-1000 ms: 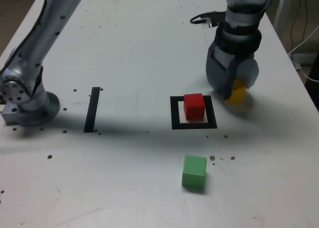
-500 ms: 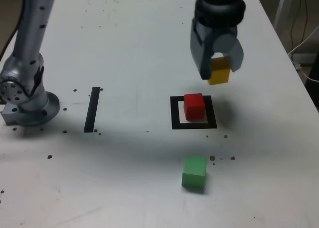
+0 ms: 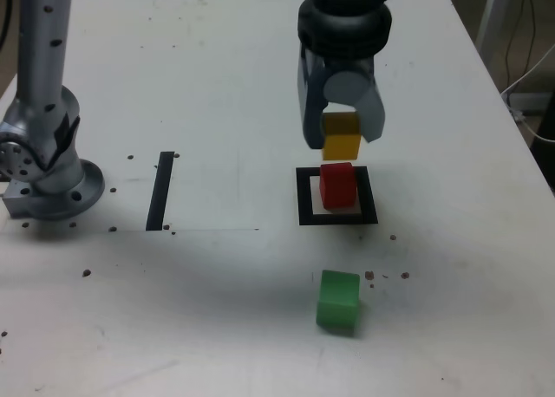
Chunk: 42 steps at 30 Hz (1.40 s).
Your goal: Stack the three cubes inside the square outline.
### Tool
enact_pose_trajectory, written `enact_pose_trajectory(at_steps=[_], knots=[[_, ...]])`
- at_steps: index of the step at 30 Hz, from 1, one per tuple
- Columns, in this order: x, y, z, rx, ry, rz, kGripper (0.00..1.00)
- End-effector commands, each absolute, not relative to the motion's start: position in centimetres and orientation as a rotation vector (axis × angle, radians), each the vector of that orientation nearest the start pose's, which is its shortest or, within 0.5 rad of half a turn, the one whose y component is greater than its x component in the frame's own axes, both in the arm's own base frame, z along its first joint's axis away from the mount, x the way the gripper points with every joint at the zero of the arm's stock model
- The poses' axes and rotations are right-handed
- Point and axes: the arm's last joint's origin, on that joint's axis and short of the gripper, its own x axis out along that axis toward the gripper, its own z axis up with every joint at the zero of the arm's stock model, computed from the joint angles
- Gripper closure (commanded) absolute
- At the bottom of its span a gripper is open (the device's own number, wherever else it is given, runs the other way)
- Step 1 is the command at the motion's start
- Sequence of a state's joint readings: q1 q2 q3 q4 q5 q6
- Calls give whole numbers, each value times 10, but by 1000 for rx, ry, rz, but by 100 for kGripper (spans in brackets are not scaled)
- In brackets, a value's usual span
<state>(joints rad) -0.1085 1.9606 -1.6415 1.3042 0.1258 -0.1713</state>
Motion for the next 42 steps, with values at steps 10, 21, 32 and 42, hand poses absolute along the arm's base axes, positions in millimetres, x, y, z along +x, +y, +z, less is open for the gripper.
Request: enact_pose_trajectory(at_steps=[10,21,32,42], knots=[[358,-34,276,44,1630,158,88],[360,-33,264,40,1636,167,88],[359,-34,263,33,1641,150,63],[358,-34,261,41,1650,140,27]])
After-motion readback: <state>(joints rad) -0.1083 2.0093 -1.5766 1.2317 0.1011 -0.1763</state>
